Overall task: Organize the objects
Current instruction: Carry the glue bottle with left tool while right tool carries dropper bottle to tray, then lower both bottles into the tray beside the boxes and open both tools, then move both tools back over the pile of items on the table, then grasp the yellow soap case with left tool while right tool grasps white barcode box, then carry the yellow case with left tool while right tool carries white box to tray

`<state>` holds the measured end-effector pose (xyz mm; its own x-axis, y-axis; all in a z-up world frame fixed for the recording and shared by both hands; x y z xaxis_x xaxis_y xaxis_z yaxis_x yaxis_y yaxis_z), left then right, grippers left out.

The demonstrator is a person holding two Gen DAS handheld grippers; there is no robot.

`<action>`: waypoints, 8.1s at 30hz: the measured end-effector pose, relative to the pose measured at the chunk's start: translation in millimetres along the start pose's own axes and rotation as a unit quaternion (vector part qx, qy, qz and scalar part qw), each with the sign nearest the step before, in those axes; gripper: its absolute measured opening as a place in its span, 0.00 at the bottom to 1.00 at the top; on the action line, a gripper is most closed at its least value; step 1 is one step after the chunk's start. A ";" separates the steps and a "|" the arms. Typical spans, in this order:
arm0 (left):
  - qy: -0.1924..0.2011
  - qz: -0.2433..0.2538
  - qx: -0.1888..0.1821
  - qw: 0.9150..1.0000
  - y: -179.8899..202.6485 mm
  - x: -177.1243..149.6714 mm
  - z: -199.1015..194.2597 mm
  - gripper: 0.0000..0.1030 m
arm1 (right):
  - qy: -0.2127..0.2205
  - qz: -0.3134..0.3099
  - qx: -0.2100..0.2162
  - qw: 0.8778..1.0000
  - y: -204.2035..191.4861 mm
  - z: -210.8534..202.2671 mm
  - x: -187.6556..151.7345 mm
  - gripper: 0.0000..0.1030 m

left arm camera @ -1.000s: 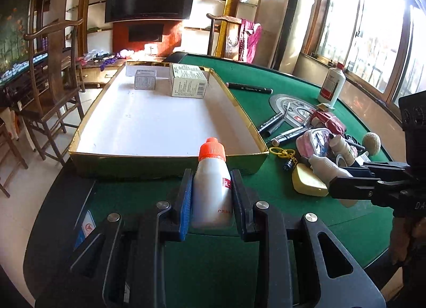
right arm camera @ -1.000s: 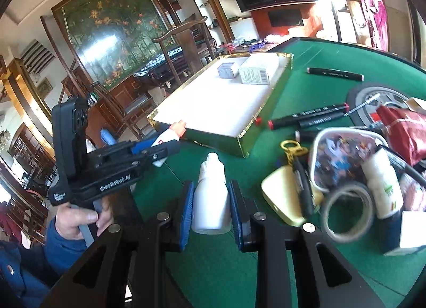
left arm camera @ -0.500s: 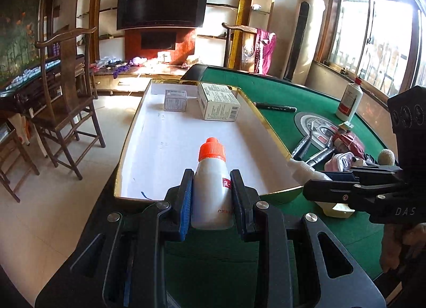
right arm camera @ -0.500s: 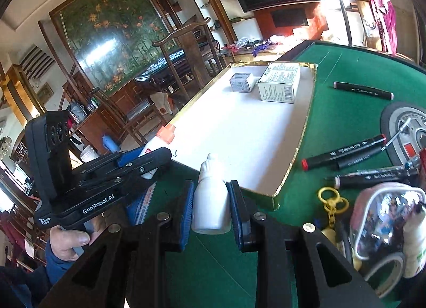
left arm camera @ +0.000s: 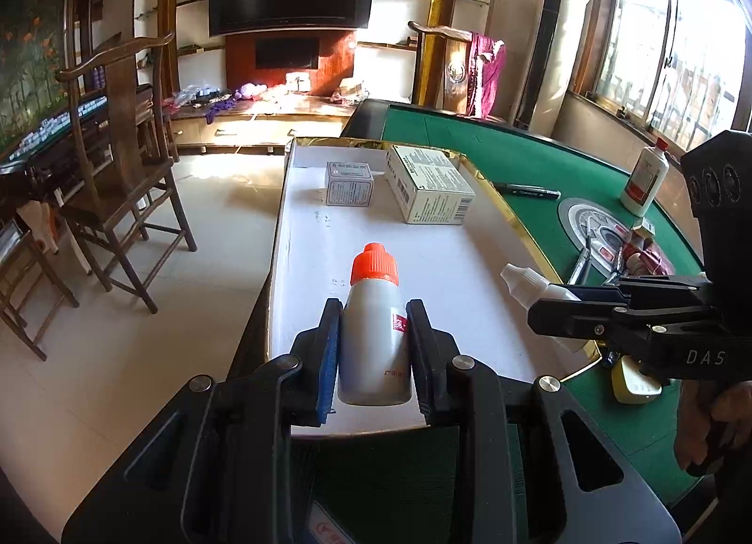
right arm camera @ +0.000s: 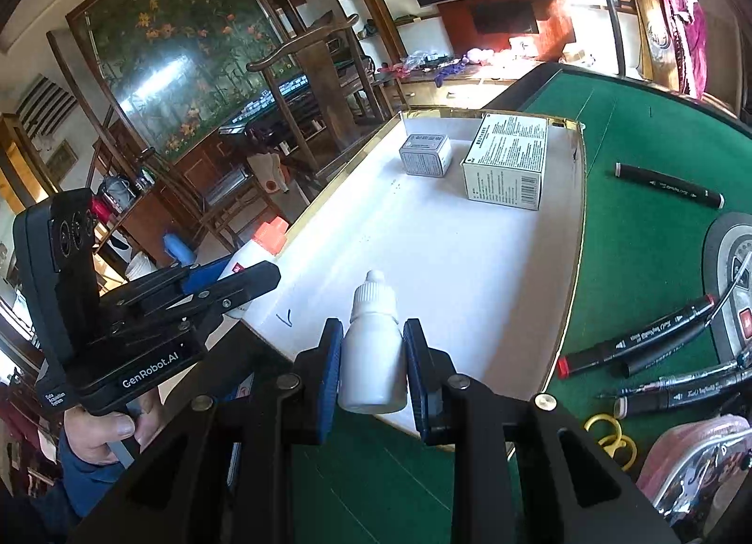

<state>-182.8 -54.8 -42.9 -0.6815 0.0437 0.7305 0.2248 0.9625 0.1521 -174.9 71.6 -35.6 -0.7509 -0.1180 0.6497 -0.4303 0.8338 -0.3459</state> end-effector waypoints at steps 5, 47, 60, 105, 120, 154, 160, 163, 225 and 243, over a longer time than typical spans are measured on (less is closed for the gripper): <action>-0.028 0.000 0.000 1.000 -7.7 10.5 19.4 0.26 | -0.017 0.011 -0.009 1.000 6.7 21.0 19.0 0.24; -0.063 -0.025 -0.001 0.998 -22.6 55.9 84.9 0.30 | 0.002 0.098 -0.020 0.995 47.9 53.2 77.8 0.25; -0.025 -0.048 0.061 0.997 -10.3 1.8 7.4 0.30 | 0.079 0.027 0.032 0.996 44.8 -121.1 -31.8 0.26; -0.132 0.136 -0.083 0.978 246.3 -94.7 49.7 0.63 | 0.177 0.121 -0.012 0.977 180.6 -262.3 -149.8 0.55; -0.125 0.102 -0.111 0.981 228.0 -116.1 16.5 0.63 | 0.053 0.025 -0.164 0.985 170.9 -214.7 -178.5 0.69; -0.122 0.093 -0.123 0.980 227.9 -114.9 17.1 0.63 | -0.021 -0.130 -0.063 0.989 115.5 -213.5 -178.1 0.77; -0.123 0.096 -0.120 0.981 228.7 -115.3 17.0 0.63 | -0.091 -0.202 -0.061 0.973 125.2 -172.4 -164.2 0.77; -0.122 0.096 -0.119 0.981 228.6 -115.3 17.0 0.63 | -0.124 -0.178 -0.012 0.976 133.6 -157.1 -165.1 0.77; -0.066 0.074 -0.156 0.983 207.5 -97.0 -53.0 0.63 | 0.061 0.076 0.027 0.995 152.7 -202.1 -156.7 0.32; 0.017 -0.016 -0.109 0.994 78.6 -19.3 -94.9 0.63 | 0.049 0.017 0.071 0.996 53.9 -148.6 -63.0 0.32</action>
<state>-85.9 -5.4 18.1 -0.6678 0.0018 0.7444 0.3523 0.8817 0.3139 -76.3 204.2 5.4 -0.7167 -0.0315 0.6967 -0.4765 0.7515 -0.4562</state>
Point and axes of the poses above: each gripper's, at about its wrist camera, not at the fingertips, and z roughly the way its jaws point, y to its right, x to its top, the point moved 4 cm from there along z, roughly the way its jaws point, and after that the axes turned 3 degrees about -z, right-handed, at the moved point
